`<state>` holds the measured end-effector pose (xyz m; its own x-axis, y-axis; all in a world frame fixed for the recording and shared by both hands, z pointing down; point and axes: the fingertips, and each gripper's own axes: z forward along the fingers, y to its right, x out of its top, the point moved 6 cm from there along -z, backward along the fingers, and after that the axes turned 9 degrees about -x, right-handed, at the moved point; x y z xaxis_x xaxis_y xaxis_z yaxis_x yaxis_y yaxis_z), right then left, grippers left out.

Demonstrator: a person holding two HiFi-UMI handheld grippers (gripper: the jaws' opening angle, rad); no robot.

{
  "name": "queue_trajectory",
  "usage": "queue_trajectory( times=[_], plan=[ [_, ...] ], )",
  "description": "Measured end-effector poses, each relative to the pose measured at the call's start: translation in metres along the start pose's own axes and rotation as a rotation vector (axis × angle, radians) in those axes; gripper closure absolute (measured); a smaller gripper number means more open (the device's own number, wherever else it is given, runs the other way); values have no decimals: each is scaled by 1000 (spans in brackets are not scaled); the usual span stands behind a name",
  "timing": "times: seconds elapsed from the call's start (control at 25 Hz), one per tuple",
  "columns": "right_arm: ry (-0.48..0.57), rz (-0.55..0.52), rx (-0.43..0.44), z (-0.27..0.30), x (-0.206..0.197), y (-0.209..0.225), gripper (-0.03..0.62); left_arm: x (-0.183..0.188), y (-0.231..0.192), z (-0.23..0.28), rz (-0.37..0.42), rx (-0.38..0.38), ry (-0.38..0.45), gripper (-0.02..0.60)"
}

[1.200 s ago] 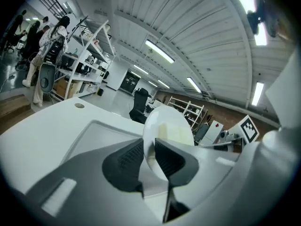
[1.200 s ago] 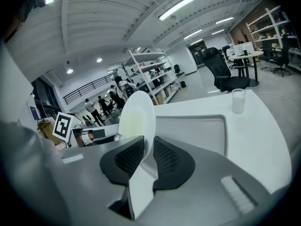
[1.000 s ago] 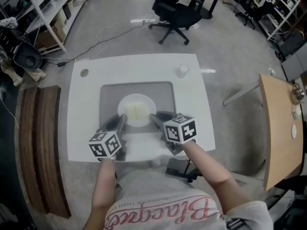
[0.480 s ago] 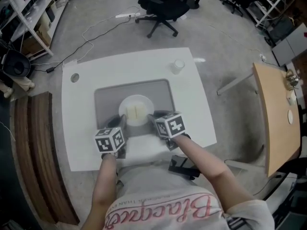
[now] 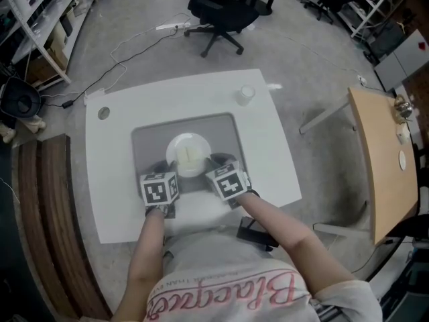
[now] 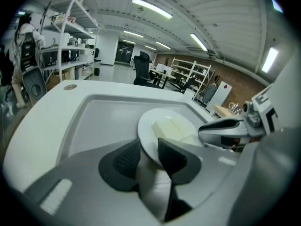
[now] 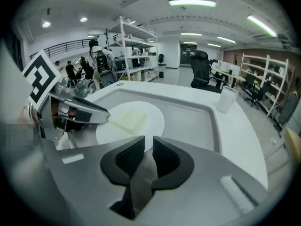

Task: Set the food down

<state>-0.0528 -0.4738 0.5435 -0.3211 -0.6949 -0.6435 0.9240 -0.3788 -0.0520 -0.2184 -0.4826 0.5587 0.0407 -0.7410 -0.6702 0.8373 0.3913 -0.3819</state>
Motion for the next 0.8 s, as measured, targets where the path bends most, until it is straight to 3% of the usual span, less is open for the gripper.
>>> queue_trajectory(
  times=[0.2,0.32,0.48,0.56,0.8],
  plan=[
    [11,-38,-5,4,5,0,540,4,-1,3,91,62,-4,466],
    [37,-28,-6,-5,7,6,567,6,-1,-2,119,91,12,527],
    [77,-13,40,-25,17,14,591,18,3,-20,137,91,77,546],
    [129,6,64,-39,26,15,591,29,8,-33,160,92,128,581],
    [405,-5,133,-109,67,7,592,58,30,-78,276,88,286,581]
  ],
)
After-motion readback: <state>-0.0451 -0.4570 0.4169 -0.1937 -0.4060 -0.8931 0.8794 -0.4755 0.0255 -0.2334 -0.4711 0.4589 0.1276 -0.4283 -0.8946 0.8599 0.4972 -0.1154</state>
